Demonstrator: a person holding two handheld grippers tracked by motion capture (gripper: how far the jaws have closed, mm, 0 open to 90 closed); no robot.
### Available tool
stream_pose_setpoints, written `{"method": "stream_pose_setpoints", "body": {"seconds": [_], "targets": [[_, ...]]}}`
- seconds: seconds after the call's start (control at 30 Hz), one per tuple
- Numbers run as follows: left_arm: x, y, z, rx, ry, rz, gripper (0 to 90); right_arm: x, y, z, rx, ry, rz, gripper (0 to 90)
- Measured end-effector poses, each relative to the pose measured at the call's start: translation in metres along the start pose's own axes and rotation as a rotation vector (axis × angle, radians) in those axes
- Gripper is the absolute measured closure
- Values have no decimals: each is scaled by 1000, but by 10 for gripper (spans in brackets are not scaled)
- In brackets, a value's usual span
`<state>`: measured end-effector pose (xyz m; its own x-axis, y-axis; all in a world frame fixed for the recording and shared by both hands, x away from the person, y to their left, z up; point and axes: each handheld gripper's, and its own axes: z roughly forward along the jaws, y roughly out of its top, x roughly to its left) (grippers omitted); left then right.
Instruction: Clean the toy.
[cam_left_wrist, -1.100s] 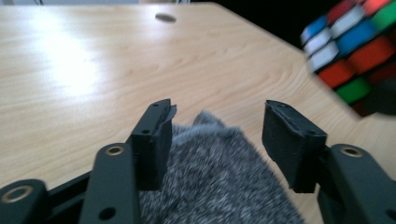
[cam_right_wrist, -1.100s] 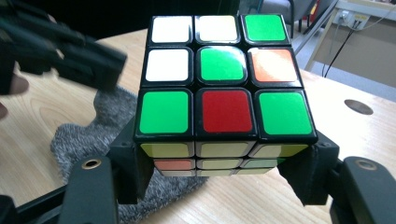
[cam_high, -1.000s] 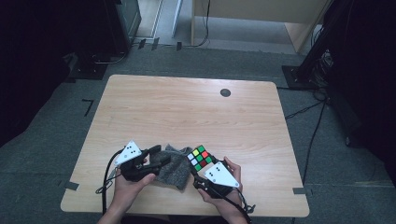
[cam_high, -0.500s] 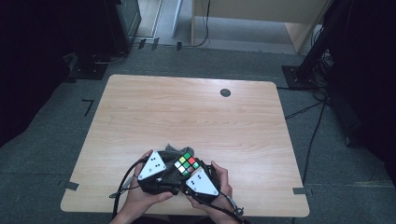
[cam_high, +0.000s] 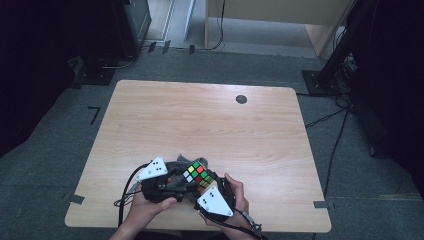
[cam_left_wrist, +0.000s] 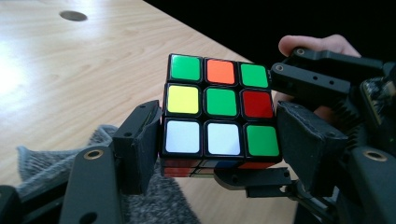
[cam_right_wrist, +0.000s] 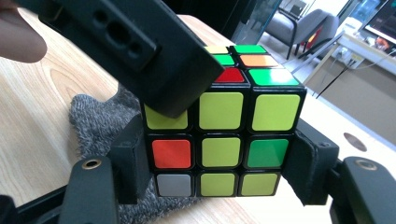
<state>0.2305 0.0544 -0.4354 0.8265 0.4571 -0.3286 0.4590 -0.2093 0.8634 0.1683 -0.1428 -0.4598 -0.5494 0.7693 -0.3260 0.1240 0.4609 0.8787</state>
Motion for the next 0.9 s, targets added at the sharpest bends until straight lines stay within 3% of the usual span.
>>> {"method": "stream_pose_setpoints", "body": {"seconds": [0.07, 0.13, 0.2, 0.37, 0.47, 0.6, 0.77, 0.9], "targets": [[-1, 0, 3, 21, 16, -9, 304, 0, 0, 0, 3, -4, -9, 348], [-3, 0, 8, 57, 38, -2, 199, 2, 0, 0, -4, -3, -16, 348], [-5, -1, 11, 73, 50, 6, 177, 5, 2, -1, -17, -1, -42, 348], [-7, -1, 5, 52, 47, 43, 323, 14, 4, -4, -50, -6, -112, 345], [-3, 0, 2, 41, 31, 12, 334, 14, 2, -3, -76, -4, -111, 326], [7, 4, -7, -15, -55, -75, 336, 11, -3, 0, -39, 7, -100, 251], [11, 2, -7, -3, -98, -94, 336, 8, 0, -4, -98, 20, -79, 313], [12, 1, -6, 3, -116, -100, 335, 9, -2, -6, -104, 20, -119, 344]]}}
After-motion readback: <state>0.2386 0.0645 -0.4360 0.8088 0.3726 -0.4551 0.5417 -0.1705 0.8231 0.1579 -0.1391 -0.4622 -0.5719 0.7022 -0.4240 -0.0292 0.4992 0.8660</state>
